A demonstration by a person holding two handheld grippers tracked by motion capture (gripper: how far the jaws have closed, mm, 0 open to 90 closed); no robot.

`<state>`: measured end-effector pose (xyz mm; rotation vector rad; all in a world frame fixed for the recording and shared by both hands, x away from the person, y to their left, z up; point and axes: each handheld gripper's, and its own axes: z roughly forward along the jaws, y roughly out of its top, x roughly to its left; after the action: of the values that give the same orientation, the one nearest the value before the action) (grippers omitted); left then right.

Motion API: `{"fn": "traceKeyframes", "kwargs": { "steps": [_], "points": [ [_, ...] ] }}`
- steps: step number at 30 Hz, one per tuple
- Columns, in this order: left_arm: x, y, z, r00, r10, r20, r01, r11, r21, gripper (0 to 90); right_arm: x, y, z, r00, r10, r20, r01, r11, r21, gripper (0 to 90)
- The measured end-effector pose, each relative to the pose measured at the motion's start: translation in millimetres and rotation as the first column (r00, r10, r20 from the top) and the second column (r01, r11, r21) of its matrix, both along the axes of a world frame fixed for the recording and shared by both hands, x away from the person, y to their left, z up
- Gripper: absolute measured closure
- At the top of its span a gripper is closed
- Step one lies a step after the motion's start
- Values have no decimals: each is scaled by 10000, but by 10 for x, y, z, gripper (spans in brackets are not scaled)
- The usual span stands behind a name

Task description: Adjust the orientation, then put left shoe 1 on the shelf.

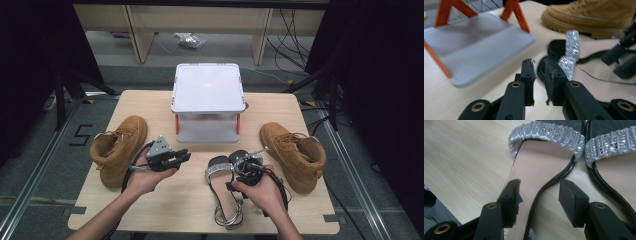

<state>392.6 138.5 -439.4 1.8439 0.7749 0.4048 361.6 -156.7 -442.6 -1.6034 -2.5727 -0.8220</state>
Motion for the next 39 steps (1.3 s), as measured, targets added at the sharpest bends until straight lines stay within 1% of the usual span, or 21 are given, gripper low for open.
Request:
{"fn": "traceKeyframes", "kwargs": {
  "steps": [2,3,6,7,8,9,10,12,13,14,18,19,20,23,24,28,29,32,35,38,39],
  "points": [
    [66,55,125,9993,136,337,-126,9995,-294,766,4,35,5,9998,-197,-78,196,9997,-117,529],
    [66,55,125,9993,136,337,-126,9995,-294,766,4,35,5,9998,-197,-78,196,9997,-117,529],
    [176,93,314,9957,386,838,-344,9981,-509,766,8,80,23,9995,-177,-254,171,9996,-226,527],
    [176,93,314,9957,386,838,-344,9981,-509,766,8,80,23,9995,-177,-254,171,9996,-226,527],
    [242,98,419,9934,500,1032,-438,9971,-616,766,3,98,34,9995,-43,-301,33,9994,-335,521],
    [242,98,419,9934,500,1032,-438,9971,-616,763,3,98,34,9995,-43,-301,33,9994,-335,521],
    [318,90,527,9905,620,1230,-542,9964,-658,759,0,113,37,9989,152,-439,-172,9988,-452,513],
    [366,84,576,9885,694,1343,-612,9961,-640,755,-1,118,35,9986,308,-434,-323,9989,-354,506],
    [419,77,618,9858,789,1484,-702,9955,-630,753,-7,141,33,9979,177,-626,-205,9988,-441,498],
    [471,70,658,9838,892,1558,-806,9949,-607,753,-3,160,6,9968,475,-646,-508,9975,-500,487],
    [699,14,784,9776,1249,1694,-1159,9913,-624,770,-22,207,3,9962,269,-826,-319,9977,-598,458],
    [699,14,784,9776,1249,1694,-1159,9913,-624,785,-4,208,-18,9969,319,-719,-375,9963,-779,450],
    [778,-2,793,9763,1404,1647,-1340,9897,-497,796,-10,226,-17,9966,148,-814,-214,9965,-803,437],
    [839,-14,777,9753,1700,1410,-1638,9850,-545,816,-18,254,-27,9968,91,-797,-156,9965,-818,391],
    [864,-22,763,9740,1835,1331,-1773,9825,-570,822,-43,306,-21,9912,-334,-1278,219,9957,-905,391],
    [957,-45,692,9710,2014,1289,-1988,9795,-324,821,-28,327,-17,9950,-74,-996,-31,9945,-1044,384],
    [975,-45,672,9708,2048,1247,-2025,9788,-313,820,-18,323,-15,9947,91,-1021,-186,9956,-918,381],
    [1018,-41,618,9710,2110,1127,-2086,9774,-332,817,-26,374,-37,9933,-62,-1156,-96,9907,-1360,371],
    [1039,-40,592,9715,2095,1113,-2074,9778,-297,812,-37,414,-58,9882,-66,-1530,-136,9914,-1302,355],
    [1046,-44,582,9717,2096,1085,-2079,9778,-269,813,-27,425,-94,9880,-172,-1536,-40,9906,-1370,327],
    [1050,-43,580,9714,2107,1091,-2092,9775,-253,814,-22,427,-116,9883,0,-1528,-225,9891,-1457,321]
  ]
}}
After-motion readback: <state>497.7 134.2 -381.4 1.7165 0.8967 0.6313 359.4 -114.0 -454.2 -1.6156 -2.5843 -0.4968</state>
